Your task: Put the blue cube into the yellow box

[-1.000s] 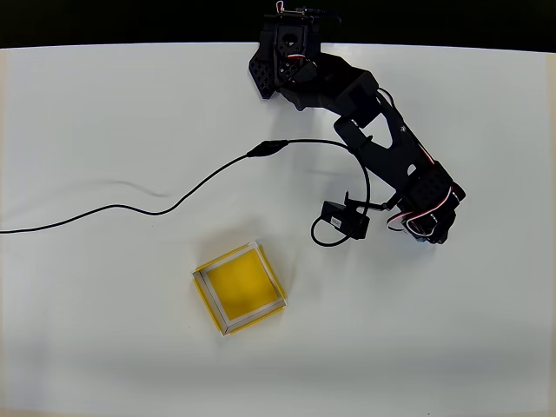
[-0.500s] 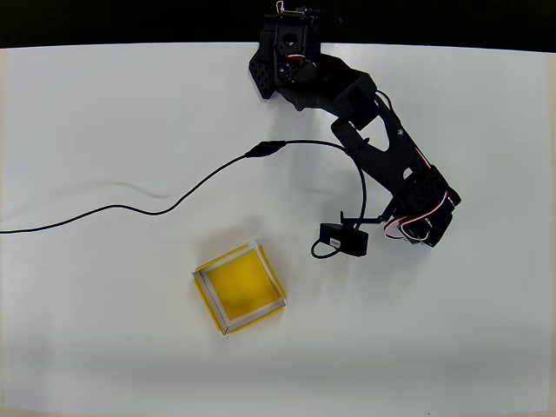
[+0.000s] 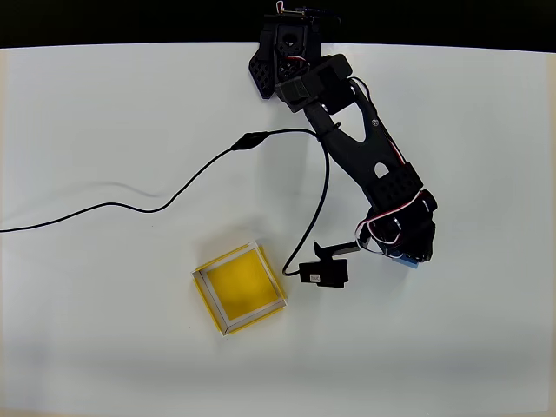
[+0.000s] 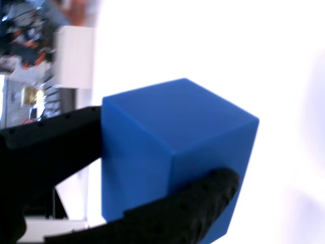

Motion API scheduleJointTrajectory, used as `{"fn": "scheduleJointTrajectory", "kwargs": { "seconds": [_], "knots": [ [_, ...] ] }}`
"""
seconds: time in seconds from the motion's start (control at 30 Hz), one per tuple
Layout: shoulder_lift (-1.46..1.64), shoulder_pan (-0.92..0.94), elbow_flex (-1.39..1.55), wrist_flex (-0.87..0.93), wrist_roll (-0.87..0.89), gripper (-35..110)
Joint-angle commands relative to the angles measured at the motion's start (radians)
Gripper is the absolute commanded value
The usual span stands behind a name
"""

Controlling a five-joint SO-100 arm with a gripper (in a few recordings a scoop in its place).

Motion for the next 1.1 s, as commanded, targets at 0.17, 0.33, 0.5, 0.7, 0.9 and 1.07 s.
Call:
{"fn": "scheduleJointTrajectory", "kwargs": {
  "seconds": [0.17, 0.33, 0.5, 0.7, 0.9, 1.07],
  "knots": [
    [0.453, 0.268, 0.101, -0.031, -0.304, 14],
    [0.494, 0.492, 0.152, -0.153, -0.46, 15],
    [0.451, 0.666, 0.156, -0.268, -0.552, 15],
    [0.351, 0.802, 0.179, -0.426, -0.618, 15],
    [0.236, 0.854, 0.189, -0.523, -0.643, 15],
    [0.173, 0.854, 0.216, -0.566, -0.646, 15]
  ]
}}
